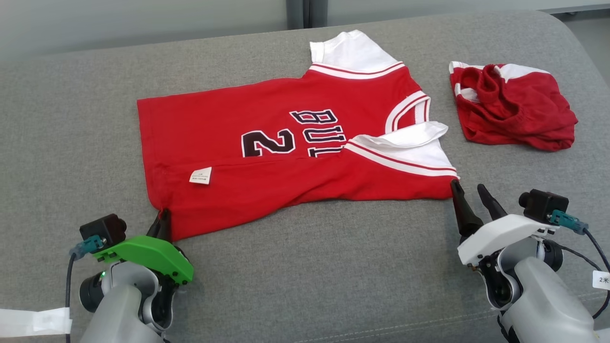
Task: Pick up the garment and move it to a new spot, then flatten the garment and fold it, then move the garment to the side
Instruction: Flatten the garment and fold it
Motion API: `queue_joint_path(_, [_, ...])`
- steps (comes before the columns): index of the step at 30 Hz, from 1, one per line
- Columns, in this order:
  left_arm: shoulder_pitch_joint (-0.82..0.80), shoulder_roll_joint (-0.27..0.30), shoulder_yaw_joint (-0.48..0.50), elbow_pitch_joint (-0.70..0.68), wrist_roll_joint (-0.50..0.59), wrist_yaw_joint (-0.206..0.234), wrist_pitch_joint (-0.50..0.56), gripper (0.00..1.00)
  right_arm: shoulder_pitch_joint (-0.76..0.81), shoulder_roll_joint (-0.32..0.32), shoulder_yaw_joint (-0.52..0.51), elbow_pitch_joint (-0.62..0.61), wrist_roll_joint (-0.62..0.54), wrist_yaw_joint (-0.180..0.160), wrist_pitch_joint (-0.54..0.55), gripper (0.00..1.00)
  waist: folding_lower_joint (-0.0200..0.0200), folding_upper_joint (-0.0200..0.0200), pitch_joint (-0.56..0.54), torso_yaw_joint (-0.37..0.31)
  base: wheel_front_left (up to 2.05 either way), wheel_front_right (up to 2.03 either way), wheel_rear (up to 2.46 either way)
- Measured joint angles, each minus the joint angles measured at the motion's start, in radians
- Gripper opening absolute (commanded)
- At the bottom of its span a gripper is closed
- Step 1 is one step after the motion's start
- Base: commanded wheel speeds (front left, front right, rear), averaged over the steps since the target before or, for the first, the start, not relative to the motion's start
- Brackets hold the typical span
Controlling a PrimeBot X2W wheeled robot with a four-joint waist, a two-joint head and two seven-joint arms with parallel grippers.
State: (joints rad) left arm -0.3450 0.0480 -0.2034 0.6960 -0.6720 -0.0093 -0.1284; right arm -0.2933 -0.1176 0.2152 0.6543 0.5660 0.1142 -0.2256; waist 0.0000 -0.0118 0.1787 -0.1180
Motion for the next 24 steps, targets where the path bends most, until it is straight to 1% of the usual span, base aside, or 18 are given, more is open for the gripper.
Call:
queue_joint_path(6, [-0.008,-0.002,-0.025,-0.024,0.0,-0.009,-0.013,0.0,-0.002,0.017,-0.016,0.047,0.047,0.0,0.015,1.0,0.0,0.0,0.012,0.027,0.0,0.0,0.0])
queue_joint_path(10, [-0.01,-0.003,-0.034,-0.028,0.001,-0.018,-0.019,0.0,-0.013,0.025,-0.015,0.069,0.052,0.0,0.025,1.0,0.0,0.0,0.023,0.041,0.0,0.0,0.0])
queue_joint_path(11, [-0.011,-0.004,-0.035,-0.029,0.003,-0.018,-0.022,0.0,-0.021,0.025,-0.015,0.074,0.053,0.0,0.025,0.96,0.0,0.0,0.026,0.044,0.0,0.0,0.0])
queue_joint_path(12, [-0.012,-0.004,-0.037,-0.03,0.004,-0.018,-0.022,0.0,-0.031,0.025,-0.015,0.078,0.055,0.0,0.025,0.8,0.0,0.0,0.028,0.047,0.0,0.0,0.0])
queue_joint_path(13, [-0.013,-0.004,-0.037,-0.03,0.004,-0.018,-0.027,0.0,-0.043,0.025,-0.015,0.081,0.058,0.0,0.025,0.73,0.0,0.0,0.03,0.05,0.0,0.0,0.0])
queue_joint_path(14, [-0.015,-0.004,-0.037,-0.031,0.004,-0.018,-0.031,0.0,-0.054,0.026,-0.015,0.083,0.059,0.0,0.025,0.57,0.0,0.0,0.031,0.052,0.0,0.0,0.0])
queue_joint_path(15, [-0.016,-0.004,-0.038,-0.032,0.004,-0.018,-0.031,0.0,-0.063,0.026,-0.015,0.087,0.059,0.002,0.025,0.54,0.0,0.0,0.032,0.053,0.0,0.0,0.0])
queue_joint_path(17, [-0.02,-0.004,-0.04,-0.032,0.004,-0.018,-0.031,0.0,-0.073,0.026,-0.015,0.094,0.059,0.003,0.024,0.29,0.0,0.0,0.033,0.055,0.0,0.0,0.0])
queue_joint_path(18, [-0.021,-0.004,-0.042,-0.033,0.004,-0.018,-0.032,0.0,-0.074,0.026,-0.014,0.098,0.059,0.003,0.024,0.13,0.0,0.0,0.034,0.055,0.0,0.0,0.0])
queue_joint_path(19, [-0.022,-0.004,-0.043,-0.034,0.004,-0.018,-0.032,0.0,-0.074,0.026,-0.013,0.102,0.059,0.003,0.024,0.0,0.0,0.0,0.034,0.055,0.0,0.0,0.0])
queue_joint_path(24, [-0.022,-0.005,-0.043,-0.046,0.004,-0.026,-0.053,0.0,-0.081,0.024,-0.012,0.11,0.059,0.005,0.013,0.0,0.0,0.0,0.032,0.056,0.0,0.0,0.0])
